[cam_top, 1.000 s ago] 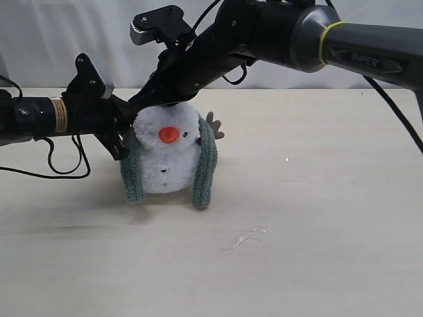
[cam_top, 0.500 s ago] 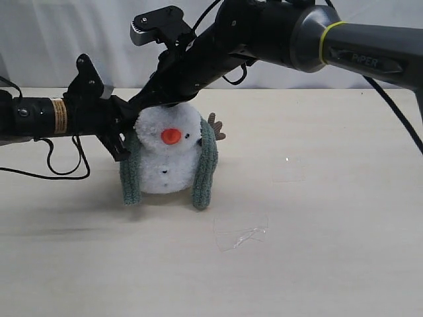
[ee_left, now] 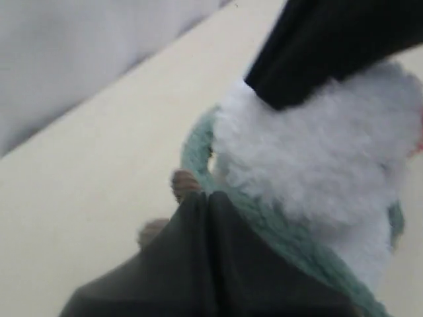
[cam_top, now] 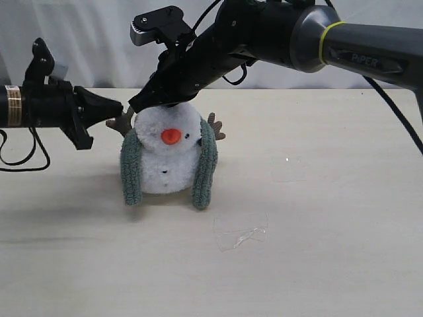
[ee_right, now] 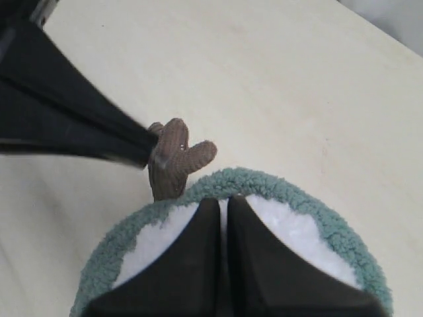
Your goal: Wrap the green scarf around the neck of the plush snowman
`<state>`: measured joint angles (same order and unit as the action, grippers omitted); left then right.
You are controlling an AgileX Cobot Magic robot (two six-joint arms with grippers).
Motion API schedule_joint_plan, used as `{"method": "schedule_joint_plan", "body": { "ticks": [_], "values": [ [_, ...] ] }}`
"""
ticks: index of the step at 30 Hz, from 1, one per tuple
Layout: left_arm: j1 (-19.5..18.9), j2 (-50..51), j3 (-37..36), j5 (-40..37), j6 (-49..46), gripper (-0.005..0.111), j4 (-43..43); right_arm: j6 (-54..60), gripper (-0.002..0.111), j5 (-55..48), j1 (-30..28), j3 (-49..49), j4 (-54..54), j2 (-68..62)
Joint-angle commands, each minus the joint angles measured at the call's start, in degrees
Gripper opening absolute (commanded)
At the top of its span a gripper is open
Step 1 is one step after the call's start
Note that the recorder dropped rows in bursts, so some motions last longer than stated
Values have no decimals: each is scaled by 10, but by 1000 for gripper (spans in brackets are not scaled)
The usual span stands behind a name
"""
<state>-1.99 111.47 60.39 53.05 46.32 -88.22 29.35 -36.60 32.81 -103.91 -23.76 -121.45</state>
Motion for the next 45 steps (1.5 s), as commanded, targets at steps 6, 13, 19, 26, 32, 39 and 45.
{"method": "schedule_joint_plan", "body": {
  "ticks": [6, 13, 19, 26, 32, 39, 45],
  "values": [
    [5, 28, 2, 25, 109, 0, -91, 4, 18, -10, 0, 0, 9, -1],
    [25, 57, 4, 70, 96, 0, -84, 2, 18, -13, 0, 0, 7, -1],
    [25, 57, 4, 106, 92, 0, -88, 0, 18, -13, 0, 0, 7, -1],
    [25, 57, 4, 107, 94, 0, -90, 0, 24, -13, 0, 0, 7, 8],
    [8, 57, 4, 107, 94, 0, -87, 2, 52, -13, 0, 0, 7, 39],
    [-14, 57, 4, 138, 96, 0, -87, -37, 63, -66, 0, 0, 68, 100],
    [-17, 57, 4, 146, 94, 0, -85, -230, 50, -179, -6, 41, 272, 123]
  ]
}}
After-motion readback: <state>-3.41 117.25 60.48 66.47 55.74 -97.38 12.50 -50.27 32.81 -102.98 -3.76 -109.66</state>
